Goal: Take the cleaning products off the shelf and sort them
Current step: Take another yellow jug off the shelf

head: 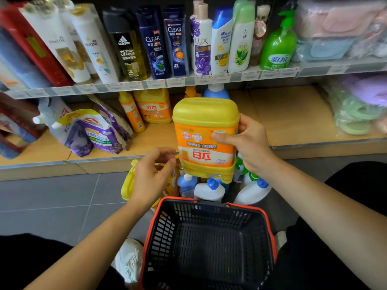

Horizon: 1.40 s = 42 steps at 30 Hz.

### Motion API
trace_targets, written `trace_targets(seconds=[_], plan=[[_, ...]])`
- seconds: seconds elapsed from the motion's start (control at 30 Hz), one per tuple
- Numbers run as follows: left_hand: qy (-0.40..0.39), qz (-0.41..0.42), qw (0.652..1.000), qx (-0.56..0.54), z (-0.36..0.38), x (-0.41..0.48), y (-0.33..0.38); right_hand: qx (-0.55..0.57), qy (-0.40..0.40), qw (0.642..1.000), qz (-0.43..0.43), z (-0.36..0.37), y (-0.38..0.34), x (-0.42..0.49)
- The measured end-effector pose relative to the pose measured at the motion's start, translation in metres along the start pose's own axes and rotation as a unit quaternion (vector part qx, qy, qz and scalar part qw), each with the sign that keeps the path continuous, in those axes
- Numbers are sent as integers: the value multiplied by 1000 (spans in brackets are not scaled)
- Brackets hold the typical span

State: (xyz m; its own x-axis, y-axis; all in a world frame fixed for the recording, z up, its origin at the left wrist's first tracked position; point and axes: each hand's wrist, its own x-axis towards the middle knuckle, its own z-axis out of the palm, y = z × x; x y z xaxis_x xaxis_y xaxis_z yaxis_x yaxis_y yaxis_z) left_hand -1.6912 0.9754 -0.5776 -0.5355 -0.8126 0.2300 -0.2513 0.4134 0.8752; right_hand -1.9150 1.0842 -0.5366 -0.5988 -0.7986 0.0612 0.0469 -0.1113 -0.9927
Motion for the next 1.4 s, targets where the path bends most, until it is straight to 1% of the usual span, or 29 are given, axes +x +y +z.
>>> trace_targets(seconds=[0.07, 0.1, 0.13, 0.2, 0.23, 0.3, 0.37, 0.43, 0.5, 0.57, 0.63, 0.73, 0.8, 0.9, 0.97, 1.03, 1.13, 1.2, 1.3, 1.4], plan=[[-16, -125, 991, -55, 4, 3, -10, 49, 4, 999, 15, 0, -3, 3], [-41, -175, 979, -95, 7, 4, -14, 69, 6, 997, 23, 0, -5, 4], [-77, -208, 966, -133, 10, 5, -17, 84, 7, 996, 30, 1, -6, 4], [-151, -239, 937, -205, 14, 5, -21, 101, 6, 994, 42, 3, -5, 6], [-165, -247, 924, -239, 15, 7, -22, 108, 5, 993, 47, 4, -4, 7], [-159, -247, 914, -280, 11, 11, -24, 121, -2, 991, 52, 5, -1, 9], [-146, -236, 916, -289, 6, 17, -26, 145, -20, 988, 55, 8, 5, 13], [-118, -238, 917, -297, -2, 22, -26, 172, -45, 982, 63, 11, 11, 19], [-79, -227, 917, -318, -14, 27, -22, 168, -63, 981, 74, 11, 17, 28], [-33, -199, 925, -322, -30, 34, -15, 141, -78, 983, 92, 11, 24, 39], [7, -172, 935, -310, -47, 40, -8, 113, -87, 980, 135, 14, 37, 45], [43, -149, 950, -269, -68, 43, -3, 65, -116, 975, 180, 27, 63, 42], [60, -124, 968, -209, -80, 40, -2, 11, -138, 974, 181, 39, 78, 38], [90, -100, 982, -136, -99, 31, -1, -133, -163, 967, 142, 59, 98, 34], [109, -88, 986, -93, -116, 25, -2, -233, -215, 943, 104, 74, 111, 29], [131, -91, 985, -61, -135, 21, -5, -322, -268, 906, 58, 87, 125, 24], [162, -116, 980, -16, -163, 14, -14, -457, -328, 826, -37, 106, 143, 30], [172, -131, 976, 29, -178, 11, -25, -506, -354, 785, -53, 121, 154, 38], [192, -188, 958, 102, -194, 8, -46, -560, -359, 745, -53, 143, 171, 48], [182, -250, 940, 143, -200, 11, -71, -591, -350, 726, -49, 155, 182, 56]])
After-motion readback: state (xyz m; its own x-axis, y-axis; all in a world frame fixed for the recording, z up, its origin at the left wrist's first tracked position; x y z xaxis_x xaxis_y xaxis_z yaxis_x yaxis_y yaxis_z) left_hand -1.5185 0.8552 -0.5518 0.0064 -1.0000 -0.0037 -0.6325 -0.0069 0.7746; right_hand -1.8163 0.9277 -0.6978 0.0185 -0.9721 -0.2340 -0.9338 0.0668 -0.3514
